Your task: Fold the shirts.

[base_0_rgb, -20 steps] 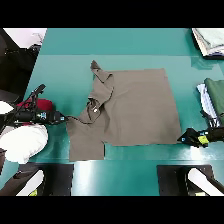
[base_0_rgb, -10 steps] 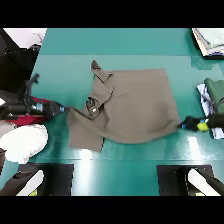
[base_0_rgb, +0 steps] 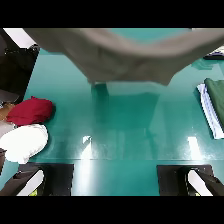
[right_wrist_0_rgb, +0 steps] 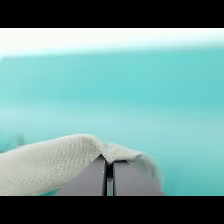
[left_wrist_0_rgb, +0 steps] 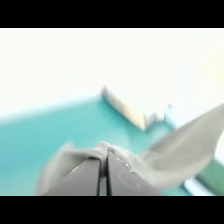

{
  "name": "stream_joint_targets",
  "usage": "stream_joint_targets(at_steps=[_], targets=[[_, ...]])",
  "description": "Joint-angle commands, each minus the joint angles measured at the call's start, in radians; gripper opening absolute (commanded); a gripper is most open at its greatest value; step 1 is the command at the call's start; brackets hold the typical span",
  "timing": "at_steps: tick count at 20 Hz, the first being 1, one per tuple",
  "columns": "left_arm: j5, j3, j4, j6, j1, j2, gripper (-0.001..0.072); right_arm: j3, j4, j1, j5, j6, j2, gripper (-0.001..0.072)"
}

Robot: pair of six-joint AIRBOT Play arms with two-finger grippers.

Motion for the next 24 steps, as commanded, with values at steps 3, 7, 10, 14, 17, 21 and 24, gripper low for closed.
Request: stream_joint_targets(at_steps=[3,7,10,14,17,21,24], targets=[[0.133,0.375,-0.009,-0.029,0.0,0.017,0.0026,0.338,-0.134,0.005,-0.033,0.032,0.051,0.0013],[0.124,0.385,-0.014,-0.119,0.0,0.075,0.0026,0.431,-0.301,0.004,0.116,0.149,0.062,0.0013],[0.01,0.349,0.021,-0.146,0.0,0.067,0.0025,0.377,-0.328,0.005,0.231,0.214,0.028,0.0012],[-0.11,0.023,0.114,-0.204,0.0,0.027,0.0025,0.22,-0.324,0.005,0.478,0.285,-0.15,0.0012],[-0.144,-0.274,0.121,-0.193,0.0,-0.058,0.0026,0.083,-0.303,0.018,0.558,0.287,-0.317,0.0012],[-0.05,-0.53,0.127,-0.118,0.0,-0.267,0.0026,-0.049,-0.311,0.081,0.433,0.281,-0.536,0.0012],[0.094,-0.551,0.089,-0.032,0.0,-0.487,0.0026,-0.045,-0.311,0.108,0.255,0.275,-0.681,0.0012]])
